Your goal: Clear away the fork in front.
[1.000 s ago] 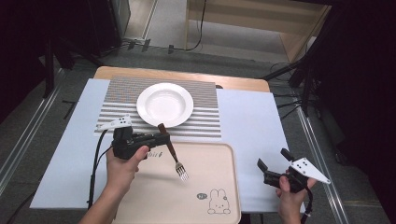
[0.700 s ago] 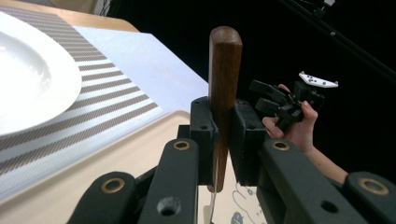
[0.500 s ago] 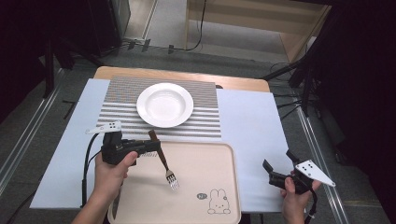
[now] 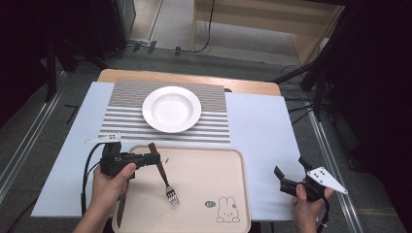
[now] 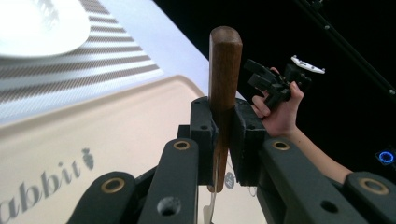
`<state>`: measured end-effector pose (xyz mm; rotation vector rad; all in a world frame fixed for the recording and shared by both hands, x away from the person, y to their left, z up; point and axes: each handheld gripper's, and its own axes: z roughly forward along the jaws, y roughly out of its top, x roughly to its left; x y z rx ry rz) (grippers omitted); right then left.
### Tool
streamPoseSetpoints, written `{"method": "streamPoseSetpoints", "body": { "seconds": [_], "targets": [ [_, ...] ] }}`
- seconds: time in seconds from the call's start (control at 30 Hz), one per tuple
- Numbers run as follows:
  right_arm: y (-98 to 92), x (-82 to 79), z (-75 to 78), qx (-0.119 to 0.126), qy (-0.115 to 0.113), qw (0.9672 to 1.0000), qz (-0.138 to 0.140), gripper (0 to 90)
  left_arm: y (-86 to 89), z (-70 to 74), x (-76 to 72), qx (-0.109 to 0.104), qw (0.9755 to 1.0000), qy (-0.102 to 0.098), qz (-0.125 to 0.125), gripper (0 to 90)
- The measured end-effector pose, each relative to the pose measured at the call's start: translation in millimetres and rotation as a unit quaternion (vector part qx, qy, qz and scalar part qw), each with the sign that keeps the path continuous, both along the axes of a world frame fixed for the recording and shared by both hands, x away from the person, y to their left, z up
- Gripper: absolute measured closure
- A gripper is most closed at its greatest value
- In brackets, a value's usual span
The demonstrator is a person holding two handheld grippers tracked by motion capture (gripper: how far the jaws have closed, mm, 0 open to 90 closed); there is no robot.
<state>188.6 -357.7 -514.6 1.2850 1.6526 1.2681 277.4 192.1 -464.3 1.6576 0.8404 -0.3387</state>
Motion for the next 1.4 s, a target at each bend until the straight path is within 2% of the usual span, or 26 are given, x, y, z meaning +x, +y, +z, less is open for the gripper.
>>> {"method": "streamPoseSetpoints", "body": {
  "seconds": [0.07, 0.27, 0.3, 0.37, 0.4, 0.43, 0.5, 0.53, 0.6, 0.77, 0.87, 0.93, 1.03, 1.1, 1.17, 1.4],
  "targets": [
    [0.8, -0.1, 0.0, 0.0, 0.0, 1.0, 0.0, 0.0, 0.3, -3.7, 1.9, 0.012, 0.9999, 0.01, 0.004, 79.0],
    [1.3, 0.8, -0.7, -0.004, 0.0, 1.0, 0.001, 0.0, 3.5, -11.8, 10.6, 0.017, 0.9988, 0.043, 0.015, 78.8],
    [1.3, 1.1, -0.9, -0.004, 0.0, 1.0, 0.001, 0.0, 3.5, -11.8, 10.6, 0.017, 0.9988, 0.043, 0.015, 78.5],
    [1.2, 1.5, -1.2, -0.002, 0.0, 1.0, 0.001, 0.0, 3.6, -15.3, 14.7, 0.035, 0.9981, 0.043, 0.025, 77.1],
    [1.0, 1.7, -1.3, -0.002, -0.001, 1.0, 0.001, 0.0, 3.0, -16.9, 15.6, 0.056, 0.997, 0.036, 0.038, 75.6],
    [1.0, 1.8, -1.4, -0.001, 0.0, 1.0, 0.001, 0.0, 3.0, -16.9, 15.6, 0.056, 0.997, 0.036, 0.038, 73.6],
    [0.7, 2.1, -1.6, -0.001, -0.001, 1.0, 0.001, 0.0, 1.4, -21.0, 17.3, 0.09, 0.9938, 0.029, 0.057, 71.1],
    [0.6, 2.0, -1.7, 0.001, 0.0, 1.0, 0.001, 0.0, 0.3, -22.5, 17.8, 0.111, 0.9915, 0.025, 0.065, 68.8],
    [0.2, 2.2, -2.0, 0.002, 0.0, 1.0, 0.002, 0.0, -1.8, -24.8, 18.0, 0.146, 0.9861, 0.02, 0.077, 64.1],
    [0.0, 2.9, -2.5, 0.005, 0.0, 1.0, 0.002, 0.0, -6.6, -28.3, 18.3, 0.211, 0.9732, 0.006, 0.091, 56.1],
    [0.0, 3.0, -2.7, 0.005, 0.0, 1.0, 0.003, 0.0, -9.6, -30.0, 18.2, 0.232, 0.9691, 0.005, 0.084, 53.4],
    [0.0, 2.9, -2.7, 0.007, 0.001, 1.0, 0.003, 0.0, -12.6, -30.0, 17.1, 0.253, 0.964, 0.0, 0.08, 52.2],
    [0.0, 3.1, -2.9, 0.007, 0.0, 1.0, 0.003, 0.0, -15.6, -29.8, 15.6, 0.275, 0.9584, -0.008, 0.074, 51.6],
    [0.0, 3.1, -3.0, 0.006, 0.0, 1.0, 0.003, 0.0, -17.5, -30.1, 14.5, 0.286, 0.9553, -0.012, 0.073, 51.2],
    [0.1, 3.1, -3.0, 0.007, 0.001, 1.0, 0.003, 0.0, -18.6, -31.1, 14.1, 0.295, 0.9531, -0.011, 0.069, 50.7],
    [0.0, 3.3, -3.3, 0.005, 0.001, 1.0, 0.004, 0.0, -20.2, -30.8, 9.4, 0.331, 0.9411, -0.027, 0.064, 49.8]
  ]
}}
